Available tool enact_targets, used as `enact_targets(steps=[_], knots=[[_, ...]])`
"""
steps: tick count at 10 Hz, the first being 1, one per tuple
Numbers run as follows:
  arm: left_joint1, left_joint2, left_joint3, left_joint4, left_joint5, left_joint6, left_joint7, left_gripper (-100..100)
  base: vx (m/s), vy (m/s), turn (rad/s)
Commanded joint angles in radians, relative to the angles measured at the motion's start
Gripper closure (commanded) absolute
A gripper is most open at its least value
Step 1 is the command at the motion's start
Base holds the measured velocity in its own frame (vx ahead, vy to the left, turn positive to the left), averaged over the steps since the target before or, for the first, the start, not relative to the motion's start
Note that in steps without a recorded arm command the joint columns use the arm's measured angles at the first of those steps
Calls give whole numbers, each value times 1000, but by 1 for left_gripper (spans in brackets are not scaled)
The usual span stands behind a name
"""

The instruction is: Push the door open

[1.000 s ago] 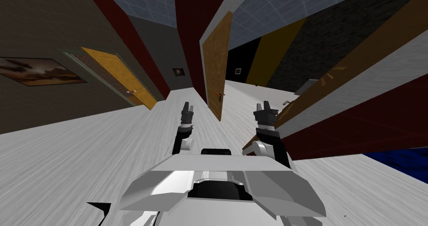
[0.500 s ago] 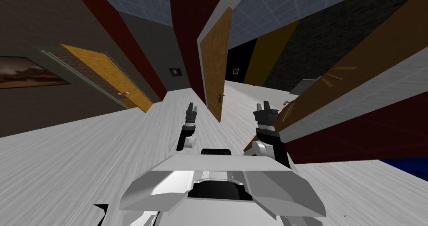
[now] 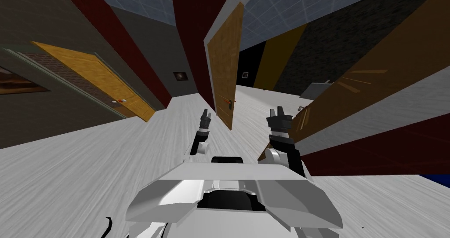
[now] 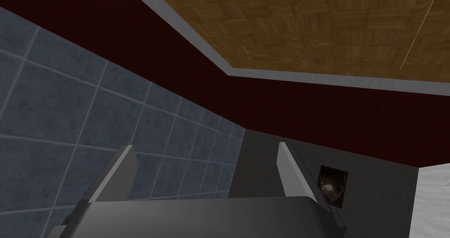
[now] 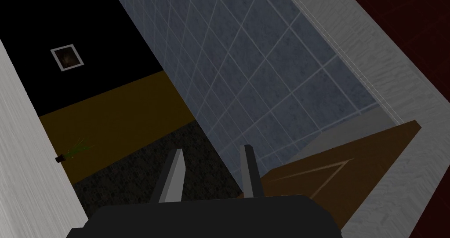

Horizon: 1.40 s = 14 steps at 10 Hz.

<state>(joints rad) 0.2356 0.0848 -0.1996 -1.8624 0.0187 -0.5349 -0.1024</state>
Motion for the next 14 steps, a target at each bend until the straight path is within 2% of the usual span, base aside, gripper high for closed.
enact_targets(steps=[1,11,12,13,14], knots=[[-22,2,-12,32,9,5,5,-100,94,57,-82],[-161,16,-87,243,71,20,35,-100,88,70,-82],[-190,18,-102,287,84,24,41,-100,103,86,-143],[-190,18,-102,287,84,24,41,-100,85,83,-55],[-205,19,-110,308,90,25,45,-100,66,72,-47]])
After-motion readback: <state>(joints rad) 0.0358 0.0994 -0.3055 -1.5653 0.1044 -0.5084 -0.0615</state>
